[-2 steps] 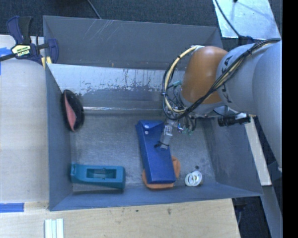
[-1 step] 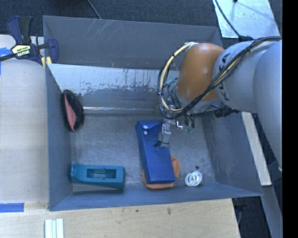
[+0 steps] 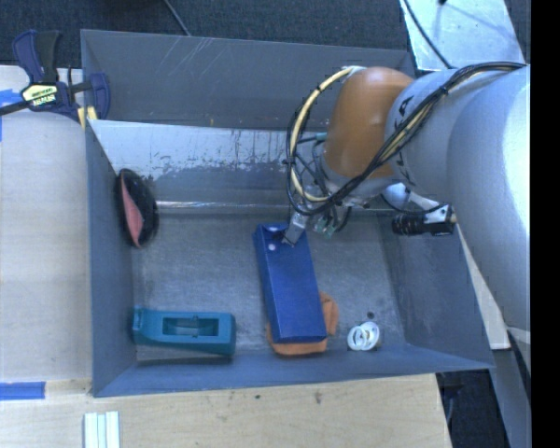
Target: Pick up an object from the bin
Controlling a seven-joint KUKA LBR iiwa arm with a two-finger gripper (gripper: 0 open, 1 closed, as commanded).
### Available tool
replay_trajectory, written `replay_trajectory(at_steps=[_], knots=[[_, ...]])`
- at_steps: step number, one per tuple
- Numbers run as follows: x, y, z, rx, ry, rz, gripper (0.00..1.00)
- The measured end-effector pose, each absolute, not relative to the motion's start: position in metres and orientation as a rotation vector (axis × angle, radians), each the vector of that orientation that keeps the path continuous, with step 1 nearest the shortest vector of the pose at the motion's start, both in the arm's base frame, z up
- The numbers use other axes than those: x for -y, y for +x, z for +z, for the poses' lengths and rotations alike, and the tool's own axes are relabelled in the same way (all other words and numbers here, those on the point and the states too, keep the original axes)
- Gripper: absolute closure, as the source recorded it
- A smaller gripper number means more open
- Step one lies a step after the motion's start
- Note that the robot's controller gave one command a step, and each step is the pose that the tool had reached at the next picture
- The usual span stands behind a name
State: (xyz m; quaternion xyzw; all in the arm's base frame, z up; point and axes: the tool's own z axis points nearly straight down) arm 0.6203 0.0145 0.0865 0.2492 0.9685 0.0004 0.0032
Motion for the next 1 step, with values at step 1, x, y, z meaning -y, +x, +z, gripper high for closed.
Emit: replay_trajectory(at_steps=[1], knots=[[-0.0145,0.6203,0.0865,-3.037,0.78,0.001,1.0]])
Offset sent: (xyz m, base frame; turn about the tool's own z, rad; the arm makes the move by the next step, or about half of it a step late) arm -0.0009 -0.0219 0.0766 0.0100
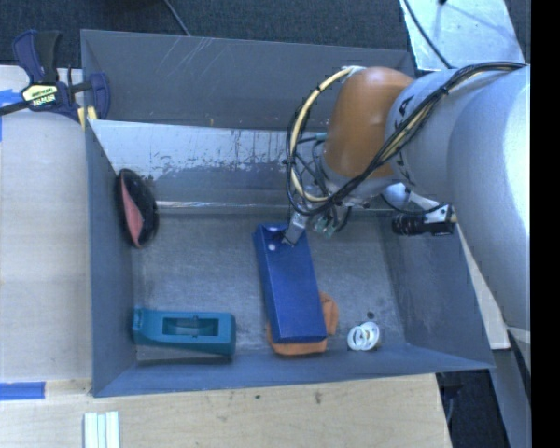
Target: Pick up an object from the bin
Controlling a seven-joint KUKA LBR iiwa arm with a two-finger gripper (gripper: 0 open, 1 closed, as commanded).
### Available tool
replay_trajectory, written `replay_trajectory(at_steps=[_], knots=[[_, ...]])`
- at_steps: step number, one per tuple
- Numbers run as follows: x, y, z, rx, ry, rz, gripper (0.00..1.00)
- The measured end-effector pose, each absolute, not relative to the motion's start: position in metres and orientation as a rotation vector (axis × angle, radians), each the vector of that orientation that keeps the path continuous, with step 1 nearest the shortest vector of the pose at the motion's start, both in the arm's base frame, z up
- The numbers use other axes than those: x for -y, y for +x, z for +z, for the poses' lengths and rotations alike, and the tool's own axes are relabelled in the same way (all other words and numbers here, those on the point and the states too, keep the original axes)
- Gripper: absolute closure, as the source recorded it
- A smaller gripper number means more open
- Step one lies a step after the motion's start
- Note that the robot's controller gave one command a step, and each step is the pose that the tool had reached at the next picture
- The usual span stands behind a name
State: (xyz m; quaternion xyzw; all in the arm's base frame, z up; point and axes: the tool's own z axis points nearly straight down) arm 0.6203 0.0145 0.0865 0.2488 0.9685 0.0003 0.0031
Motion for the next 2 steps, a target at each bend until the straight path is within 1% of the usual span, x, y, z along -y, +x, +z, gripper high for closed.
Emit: replay_trajectory(at_steps=[1,2], knots=[[-0.003,0.617,0.124,-3.046,0.792,-0.002,1.0],[0.006,0.62,0.178,-3.036,0.792,0.0,1.0]])
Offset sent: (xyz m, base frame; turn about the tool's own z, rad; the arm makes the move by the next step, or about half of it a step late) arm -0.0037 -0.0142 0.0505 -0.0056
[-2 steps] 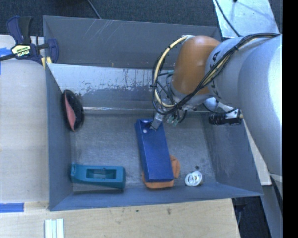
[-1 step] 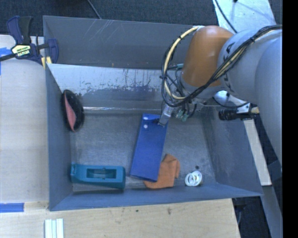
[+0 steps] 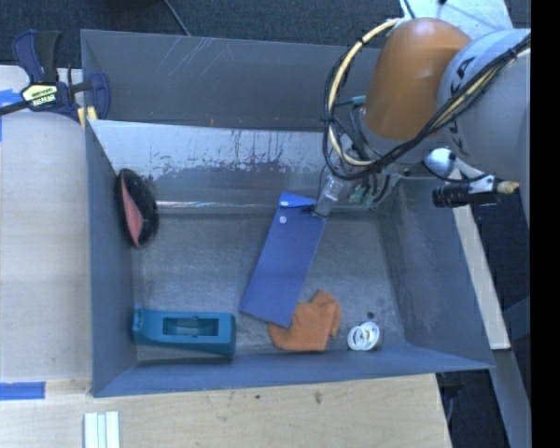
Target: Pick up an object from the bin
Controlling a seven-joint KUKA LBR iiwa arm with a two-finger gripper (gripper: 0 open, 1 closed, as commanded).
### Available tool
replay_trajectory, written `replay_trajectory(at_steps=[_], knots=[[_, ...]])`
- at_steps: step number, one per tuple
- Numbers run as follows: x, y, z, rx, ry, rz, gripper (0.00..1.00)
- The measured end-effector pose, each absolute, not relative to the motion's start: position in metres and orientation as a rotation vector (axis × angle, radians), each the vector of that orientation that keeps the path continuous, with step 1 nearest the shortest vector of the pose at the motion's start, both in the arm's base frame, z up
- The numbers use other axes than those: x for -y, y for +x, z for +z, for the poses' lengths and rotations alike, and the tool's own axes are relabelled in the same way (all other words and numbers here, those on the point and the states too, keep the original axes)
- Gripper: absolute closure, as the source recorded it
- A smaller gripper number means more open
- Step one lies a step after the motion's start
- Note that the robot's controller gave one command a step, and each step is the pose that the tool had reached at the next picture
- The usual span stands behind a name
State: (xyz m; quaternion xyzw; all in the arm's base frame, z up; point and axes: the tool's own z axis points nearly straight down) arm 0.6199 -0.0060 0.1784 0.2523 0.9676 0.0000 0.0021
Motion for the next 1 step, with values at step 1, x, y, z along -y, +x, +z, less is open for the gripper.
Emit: replay_trajectory(at_steps=[1], knots=[[-0.0164,0.6068,0.2384,-3.056,0.738,-0.002,1.0]])
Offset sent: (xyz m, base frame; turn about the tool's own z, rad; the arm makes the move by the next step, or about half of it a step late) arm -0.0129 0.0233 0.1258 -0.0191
